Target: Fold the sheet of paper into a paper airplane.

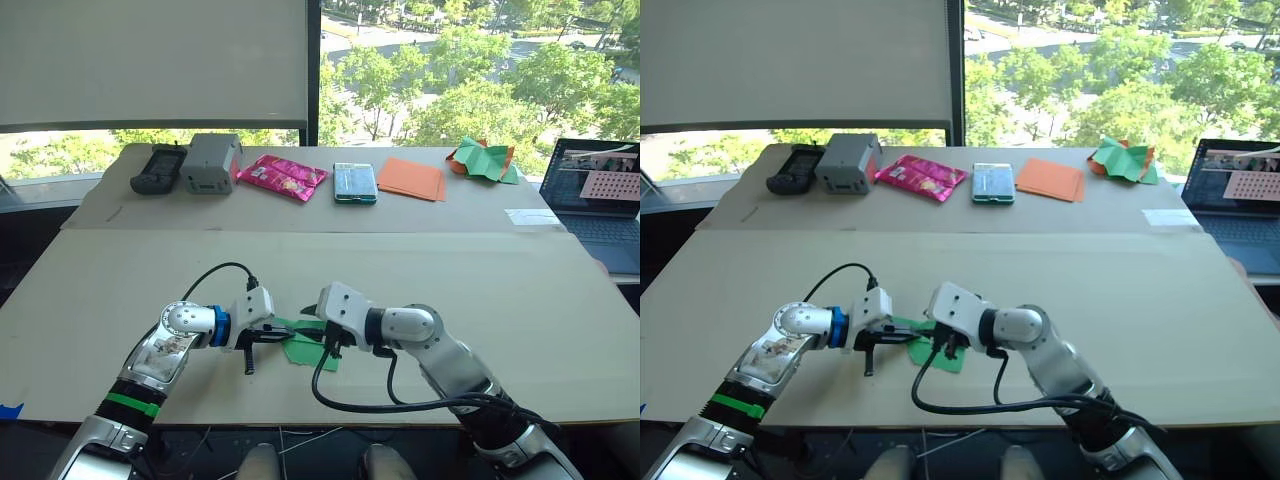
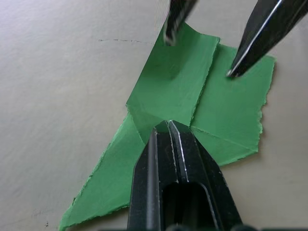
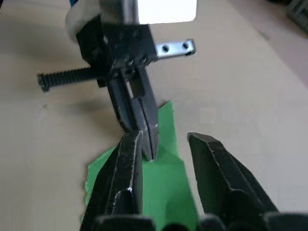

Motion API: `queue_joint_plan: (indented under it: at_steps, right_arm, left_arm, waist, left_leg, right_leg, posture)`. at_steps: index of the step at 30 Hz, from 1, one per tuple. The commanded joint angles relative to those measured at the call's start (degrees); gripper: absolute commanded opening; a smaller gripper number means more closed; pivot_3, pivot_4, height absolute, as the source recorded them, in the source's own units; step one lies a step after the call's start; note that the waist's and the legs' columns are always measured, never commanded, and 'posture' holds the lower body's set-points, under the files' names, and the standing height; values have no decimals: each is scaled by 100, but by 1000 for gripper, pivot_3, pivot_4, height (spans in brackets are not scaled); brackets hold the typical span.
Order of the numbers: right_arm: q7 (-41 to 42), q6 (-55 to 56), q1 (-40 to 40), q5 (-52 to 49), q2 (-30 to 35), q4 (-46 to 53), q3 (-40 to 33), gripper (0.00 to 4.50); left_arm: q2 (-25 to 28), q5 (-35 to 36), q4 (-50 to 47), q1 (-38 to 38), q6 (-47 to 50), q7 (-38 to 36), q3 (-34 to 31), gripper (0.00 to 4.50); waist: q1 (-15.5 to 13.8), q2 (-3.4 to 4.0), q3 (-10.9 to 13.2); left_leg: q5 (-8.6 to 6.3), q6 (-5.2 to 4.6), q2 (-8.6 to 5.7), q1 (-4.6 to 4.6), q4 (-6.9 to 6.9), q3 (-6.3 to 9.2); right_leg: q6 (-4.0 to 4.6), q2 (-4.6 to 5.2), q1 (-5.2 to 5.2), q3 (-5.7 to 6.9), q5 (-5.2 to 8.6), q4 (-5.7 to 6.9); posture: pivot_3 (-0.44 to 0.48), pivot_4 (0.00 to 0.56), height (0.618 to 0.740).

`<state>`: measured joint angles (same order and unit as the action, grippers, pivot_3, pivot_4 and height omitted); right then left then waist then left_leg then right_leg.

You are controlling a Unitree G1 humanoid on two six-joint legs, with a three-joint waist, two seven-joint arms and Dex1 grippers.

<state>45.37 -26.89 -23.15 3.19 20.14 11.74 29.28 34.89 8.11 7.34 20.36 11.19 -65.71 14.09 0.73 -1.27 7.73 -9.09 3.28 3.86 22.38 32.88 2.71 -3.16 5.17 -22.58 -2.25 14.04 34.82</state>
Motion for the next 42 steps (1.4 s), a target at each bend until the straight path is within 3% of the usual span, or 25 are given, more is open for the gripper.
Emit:
queue_joint_plan:
  at_steps: [1,9,22,42]
  right_arm:
    - [-94,346,-95,120,-64,-199,55,37]
    - [-135,465,-107,322,-120,-734,119,11]
    - [-87,-315,132,574,122,-1094,331,11]
    - [-186,-826,675,587,643,-577,344,11]
  left_arm:
    - [27,-130,-37,-78,57,3,123,0]
    - [55,-127,-124,-145,78,52,86,0]
    - [98,-140,-157,-195,76,103,73,0]
    - [84,-201,-58,-166,38,77,73,0]
  waist:
    - [-3,0,0]
    - [-2,0,0]
    - [-13,18,-25]
    - [-136,43,-63]
  left_leg:
    - [0,0,0,0,0,0]
    - [0,0,1,-2,0,1]
    - [0,0,0,-7,0,1]
    - [-4,7,-6,-3,4,-4]
  right_leg:
    - [0,0,0,0,0,1]
    - [0,-2,2,0,0,3]
    - [0,0,8,0,0,2]
    - [-3,11,17,2,3,-40]
  posture:
    - [0,150,706]
    - [0,150,706]
    - [0,150,706]
    - [0,150,706]
